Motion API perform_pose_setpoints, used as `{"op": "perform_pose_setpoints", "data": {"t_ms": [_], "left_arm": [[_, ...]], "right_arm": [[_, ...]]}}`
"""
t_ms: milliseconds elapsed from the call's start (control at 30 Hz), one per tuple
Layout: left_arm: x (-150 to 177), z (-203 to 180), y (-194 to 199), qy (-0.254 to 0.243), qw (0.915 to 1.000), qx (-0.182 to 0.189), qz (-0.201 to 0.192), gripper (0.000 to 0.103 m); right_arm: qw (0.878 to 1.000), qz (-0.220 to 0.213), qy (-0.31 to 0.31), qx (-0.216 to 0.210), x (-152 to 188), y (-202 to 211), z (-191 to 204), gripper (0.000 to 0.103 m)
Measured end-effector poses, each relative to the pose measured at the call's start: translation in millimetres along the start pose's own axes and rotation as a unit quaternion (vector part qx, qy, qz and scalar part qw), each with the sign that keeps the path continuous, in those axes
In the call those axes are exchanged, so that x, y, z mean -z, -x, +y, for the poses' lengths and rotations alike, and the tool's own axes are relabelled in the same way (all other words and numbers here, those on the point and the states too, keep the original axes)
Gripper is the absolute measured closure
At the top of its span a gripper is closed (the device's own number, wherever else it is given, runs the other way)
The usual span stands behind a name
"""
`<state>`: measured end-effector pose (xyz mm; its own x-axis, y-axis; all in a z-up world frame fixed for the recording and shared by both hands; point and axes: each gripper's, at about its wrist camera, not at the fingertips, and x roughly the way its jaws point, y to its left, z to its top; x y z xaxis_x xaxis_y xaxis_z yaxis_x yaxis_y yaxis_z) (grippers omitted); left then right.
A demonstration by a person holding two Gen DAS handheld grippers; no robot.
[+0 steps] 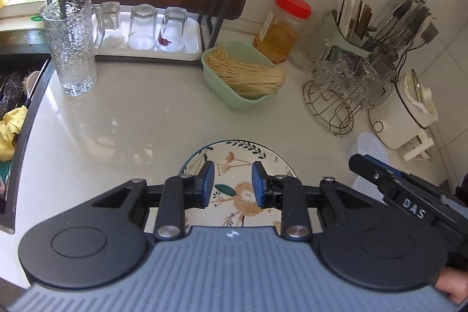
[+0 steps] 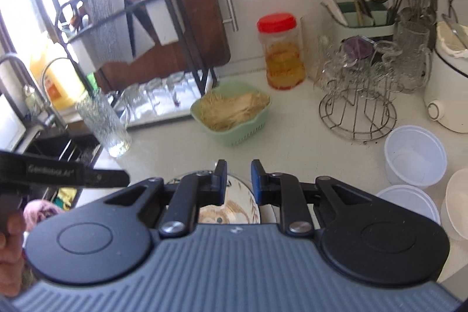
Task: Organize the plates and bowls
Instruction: 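Open the left gripper and withdraw from the stacked plates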
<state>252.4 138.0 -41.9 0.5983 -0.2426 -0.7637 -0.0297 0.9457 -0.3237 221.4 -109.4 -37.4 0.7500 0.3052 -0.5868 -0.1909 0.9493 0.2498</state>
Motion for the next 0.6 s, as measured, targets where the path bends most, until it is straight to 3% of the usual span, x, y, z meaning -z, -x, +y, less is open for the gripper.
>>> {"op": "perform_pose_setpoints", "data": {"t_ms": [333, 600], "left_arm": [[27.0, 15.4, 49.9, -0.013, 0.9998, 0.005, -0.015, 0.071], [41.4, 20.0, 49.6, -0.038, 0.9992, 0.013, -0.004, 0.071]], "right_arm": [[1.0, -0.013, -0.024, 0.011, 18.4, 40.2, 22.0, 0.082], [0.999, -0.014, -0.036, 0.026, 34.0, 52.9, 29.8, 0.082]]}}
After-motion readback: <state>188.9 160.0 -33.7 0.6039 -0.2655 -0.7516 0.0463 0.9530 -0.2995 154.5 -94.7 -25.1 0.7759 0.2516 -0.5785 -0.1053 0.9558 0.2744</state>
